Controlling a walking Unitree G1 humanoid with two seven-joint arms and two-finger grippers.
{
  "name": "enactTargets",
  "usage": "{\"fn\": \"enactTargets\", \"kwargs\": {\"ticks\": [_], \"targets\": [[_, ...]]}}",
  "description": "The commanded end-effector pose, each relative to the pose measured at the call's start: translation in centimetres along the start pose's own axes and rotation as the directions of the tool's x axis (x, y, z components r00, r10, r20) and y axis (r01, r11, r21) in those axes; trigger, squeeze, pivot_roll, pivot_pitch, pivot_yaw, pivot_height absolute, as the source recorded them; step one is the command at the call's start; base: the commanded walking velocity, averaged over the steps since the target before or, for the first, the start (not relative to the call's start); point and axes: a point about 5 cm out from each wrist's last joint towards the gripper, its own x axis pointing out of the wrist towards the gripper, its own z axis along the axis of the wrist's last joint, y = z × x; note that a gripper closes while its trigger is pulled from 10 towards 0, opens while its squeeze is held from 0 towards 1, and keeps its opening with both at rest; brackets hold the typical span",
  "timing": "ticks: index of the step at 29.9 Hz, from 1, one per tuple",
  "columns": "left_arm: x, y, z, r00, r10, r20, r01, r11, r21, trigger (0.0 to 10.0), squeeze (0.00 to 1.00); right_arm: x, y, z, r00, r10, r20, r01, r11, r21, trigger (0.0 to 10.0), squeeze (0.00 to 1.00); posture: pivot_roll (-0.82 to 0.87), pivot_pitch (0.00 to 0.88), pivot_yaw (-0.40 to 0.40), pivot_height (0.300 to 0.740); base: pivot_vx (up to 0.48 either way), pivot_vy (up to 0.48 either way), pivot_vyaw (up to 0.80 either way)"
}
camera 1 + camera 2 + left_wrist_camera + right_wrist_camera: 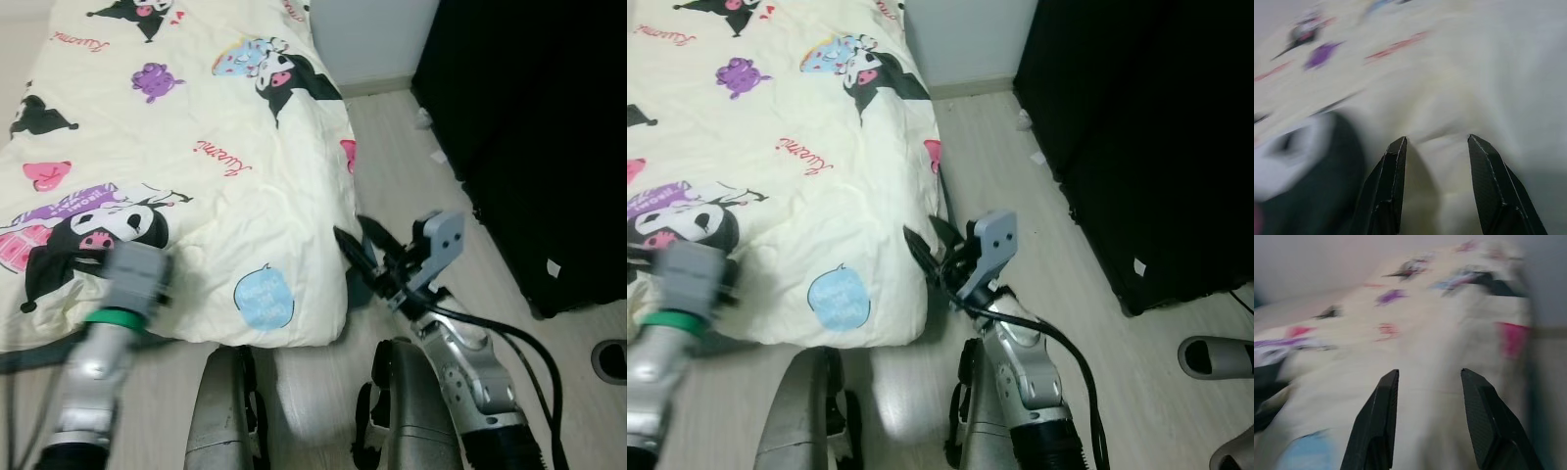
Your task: Clean up the room
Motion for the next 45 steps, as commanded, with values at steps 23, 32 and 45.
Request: {"fn": "enactTargets", "kwargs": {"ticks": [23, 32, 45], "targets": [[1.3, -6.1, 3.4, 0.947, -0.265, 0.182, 0.294, 0.943, -0.154, 10.0, 0.0, -1.2, -3.9, -5.6, 0.966, -0.173, -0.19, 0.236, 0.89, 0.391, 10.0, 1.0, 0.05, 0.205, 0.068, 0.604, 0.0, 0.0, 0.0], [1.1, -5.8, 3.8, 0.939, -0.282, 0.198, 0.311, 0.941, -0.133, 10.0, 0.0, -0.4, -3.0, -6.9, 0.978, -0.036, -0.204, 0.152, 0.793, 0.59, 10.0, 1.0, 0.06, 0.209, 0.064, 0.604, 0.0, 0.0, 0.0], [0.7, -6.1, 5.2, 0.906, -0.326, 0.268, 0.38, 0.907, -0.181, 10.0, 0.0, 2.6, -3.0, -7.5, 0.95, -0.009, -0.313, 0.196, 0.797, 0.571, 10.0, 1.0, 0.1, 0.268, 0.051, 0.604, 0.0, 0.0, 0.0]]}}
